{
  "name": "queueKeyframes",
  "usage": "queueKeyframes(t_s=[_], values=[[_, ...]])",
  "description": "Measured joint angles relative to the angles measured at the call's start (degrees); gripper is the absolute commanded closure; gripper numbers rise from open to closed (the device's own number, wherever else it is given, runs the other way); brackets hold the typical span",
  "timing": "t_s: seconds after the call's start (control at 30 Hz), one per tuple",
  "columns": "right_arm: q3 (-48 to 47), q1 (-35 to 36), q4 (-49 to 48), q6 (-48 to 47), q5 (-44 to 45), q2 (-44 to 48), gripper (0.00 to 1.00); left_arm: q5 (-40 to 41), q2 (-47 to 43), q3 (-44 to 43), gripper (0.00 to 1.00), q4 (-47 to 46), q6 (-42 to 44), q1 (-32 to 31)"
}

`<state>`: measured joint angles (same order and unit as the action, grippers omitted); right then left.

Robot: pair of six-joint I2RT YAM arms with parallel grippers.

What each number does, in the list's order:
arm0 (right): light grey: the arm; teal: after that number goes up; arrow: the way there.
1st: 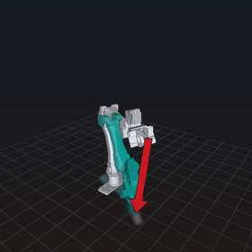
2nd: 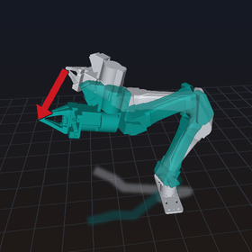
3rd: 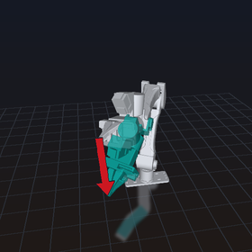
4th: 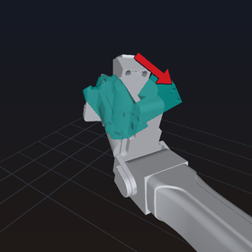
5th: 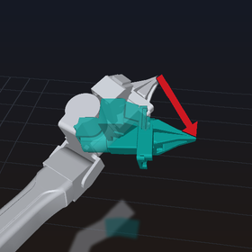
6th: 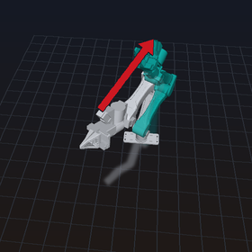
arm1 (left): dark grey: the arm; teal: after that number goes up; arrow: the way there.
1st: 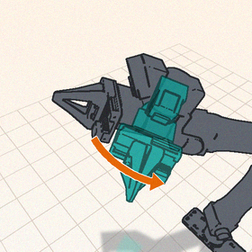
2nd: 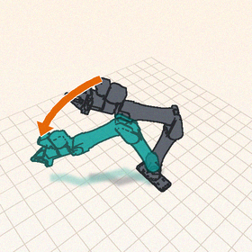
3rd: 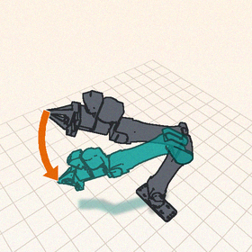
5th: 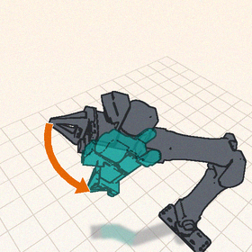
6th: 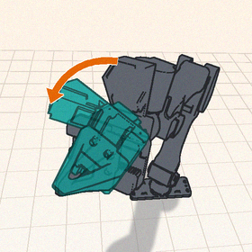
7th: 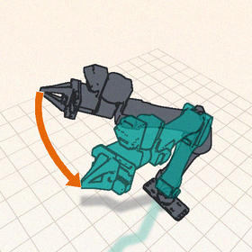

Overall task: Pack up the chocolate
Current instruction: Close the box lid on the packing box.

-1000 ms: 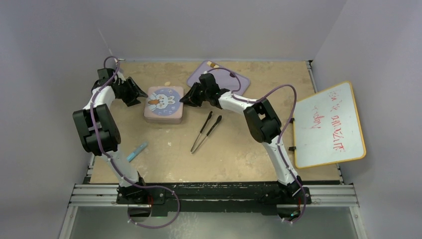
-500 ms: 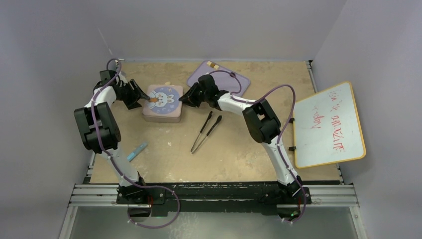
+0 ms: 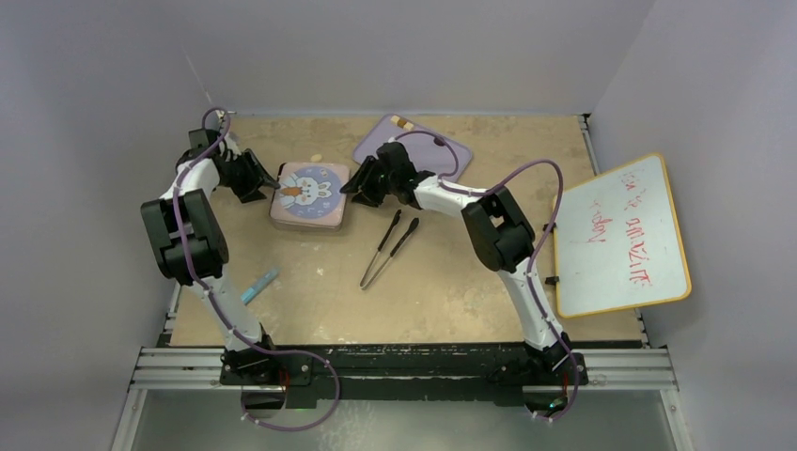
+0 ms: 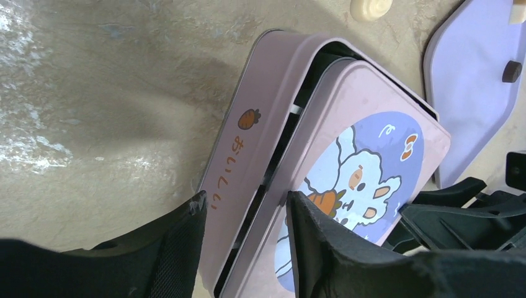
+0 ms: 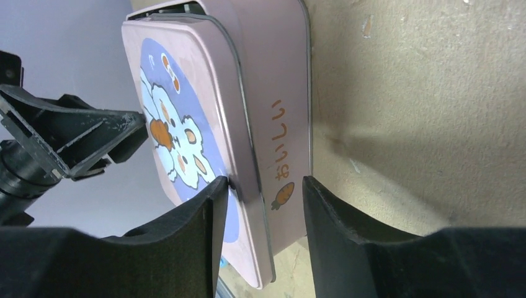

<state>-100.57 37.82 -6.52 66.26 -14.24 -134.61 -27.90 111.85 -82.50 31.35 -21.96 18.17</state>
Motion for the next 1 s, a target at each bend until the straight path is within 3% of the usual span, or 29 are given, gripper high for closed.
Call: queueKeyframes(t_s=[0.23,0.33,0.77,1.0], values=[[-1.2,-0.4,-0.3,-2.6,-2.6,-0.3,0.69,0.9,1.5,-1.5,0.53,0.1,0.0,0.0],[-3.0,-0.5,-0.3,-2.6,-3.1,-1.2,0.71,1.0,1.7,-1.9,0.51,0.1,0.1,0.0],[-7.5,-1.1,0.7,-3.6,-2.9,-4.9,0.36,3.1,3.0,-5.2,0.45,1.4,0.0,-0.1],[-3.7,-2.7,1.2,-8.0,-3.3,-1.1,0.32,4.3,2.8,-7.1,0.4,2.1,0.0,-0.1]])
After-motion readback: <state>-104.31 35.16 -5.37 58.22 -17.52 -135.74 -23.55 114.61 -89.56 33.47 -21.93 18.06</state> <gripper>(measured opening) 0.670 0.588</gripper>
